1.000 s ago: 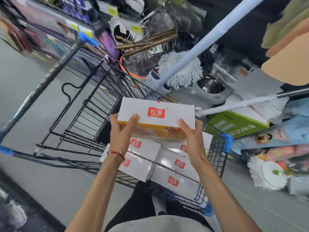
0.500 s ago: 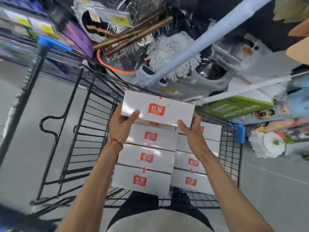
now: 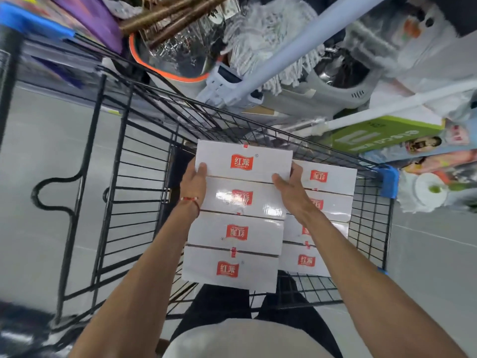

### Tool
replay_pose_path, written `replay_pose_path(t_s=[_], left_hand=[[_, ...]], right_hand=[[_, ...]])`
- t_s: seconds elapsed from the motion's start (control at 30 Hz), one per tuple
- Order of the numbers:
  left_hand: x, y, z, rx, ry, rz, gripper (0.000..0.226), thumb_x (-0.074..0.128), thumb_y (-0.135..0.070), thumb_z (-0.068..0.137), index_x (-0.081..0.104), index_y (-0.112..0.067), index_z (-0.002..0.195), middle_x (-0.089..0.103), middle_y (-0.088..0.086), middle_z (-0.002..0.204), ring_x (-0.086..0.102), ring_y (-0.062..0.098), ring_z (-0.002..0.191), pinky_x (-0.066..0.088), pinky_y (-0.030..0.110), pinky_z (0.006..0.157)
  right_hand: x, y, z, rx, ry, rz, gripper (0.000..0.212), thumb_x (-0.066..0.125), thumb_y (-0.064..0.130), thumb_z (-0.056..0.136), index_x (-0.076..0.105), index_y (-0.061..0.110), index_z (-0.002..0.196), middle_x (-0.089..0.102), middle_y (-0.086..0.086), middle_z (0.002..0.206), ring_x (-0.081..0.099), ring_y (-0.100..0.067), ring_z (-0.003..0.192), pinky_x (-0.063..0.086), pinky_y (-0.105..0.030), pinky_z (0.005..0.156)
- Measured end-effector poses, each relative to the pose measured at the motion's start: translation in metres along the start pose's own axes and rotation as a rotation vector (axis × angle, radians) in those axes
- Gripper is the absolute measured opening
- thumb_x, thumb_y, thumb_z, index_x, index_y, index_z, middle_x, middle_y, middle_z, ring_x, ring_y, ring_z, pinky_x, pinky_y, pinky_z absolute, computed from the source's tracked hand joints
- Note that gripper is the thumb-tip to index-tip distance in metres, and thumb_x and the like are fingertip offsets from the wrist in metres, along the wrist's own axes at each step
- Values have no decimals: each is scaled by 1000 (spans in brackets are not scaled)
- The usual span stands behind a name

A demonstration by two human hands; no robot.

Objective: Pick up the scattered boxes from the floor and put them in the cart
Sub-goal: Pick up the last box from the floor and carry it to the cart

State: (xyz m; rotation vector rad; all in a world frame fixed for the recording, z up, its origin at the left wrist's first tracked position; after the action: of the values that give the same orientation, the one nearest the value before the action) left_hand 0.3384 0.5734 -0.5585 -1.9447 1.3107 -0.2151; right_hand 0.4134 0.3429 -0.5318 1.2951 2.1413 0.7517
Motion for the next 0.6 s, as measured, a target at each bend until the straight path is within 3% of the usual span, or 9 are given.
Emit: replay_pose_path(t_s=[0.07,0.13,0.2,0.3,0.43,0.6], left_hand=[[1,7,8,-16,-13,24,42,43,-34,104,48,-27,145,57,7,135,56,25,114,45,38,91],[0,14,15,-26,-22,25,42,45,-35,102,50,-25,143,58,10,134,58,28,116,49,42,96],[-1,20,18,-31,-32,24,43,48,-40,99,53,-26,139,61,10,130,60,31,116,50,50,101],[0,20,14,-2,-62,69,43,49,-42,99,56,-24,137,64,9,127,60,30,116,49,52,103],[-1,12,10,25,-82,180,43,49,-38,101,56,-19,139,64,11,130,58,30,120,46,46,106],[-5,11,1,115,9,323,42,53,-30,102,50,-18,142,63,10,126,56,24,110,44,38,99]], right_hand=[[3,-7,5,8,-12,-21,51,48,17,110,16,17,150,47,1,136,53,-20,128,56,-21,92],[5,-14,8,-7,-21,-38,54,49,18,109,17,17,151,48,2,137,53,-23,132,52,-39,108],[9,-17,8,-23,-70,-42,55,53,18,108,21,18,153,51,0,138,55,-23,131,49,-48,112],[14,-21,3,-60,-162,-58,58,56,21,106,28,20,156,56,-3,142,57,-24,130,51,-48,110],[15,-19,-4,-71,-162,-90,59,53,31,107,27,28,160,57,-1,146,56,-24,132,50,-46,112],[9,-24,-14,30,-138,-95,47,43,23,109,38,29,156,58,0,144,55,-26,133,46,-45,114]])
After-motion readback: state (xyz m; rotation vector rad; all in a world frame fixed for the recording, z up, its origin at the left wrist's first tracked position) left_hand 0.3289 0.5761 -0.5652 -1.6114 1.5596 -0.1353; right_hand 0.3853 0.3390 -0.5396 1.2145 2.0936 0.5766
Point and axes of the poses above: each hand's wrist, its own z-axis towards the middle knuckle, its own x-axis out of the palm, y = z × x, the point moved 3 cm from there along z, towards the middle knuckle
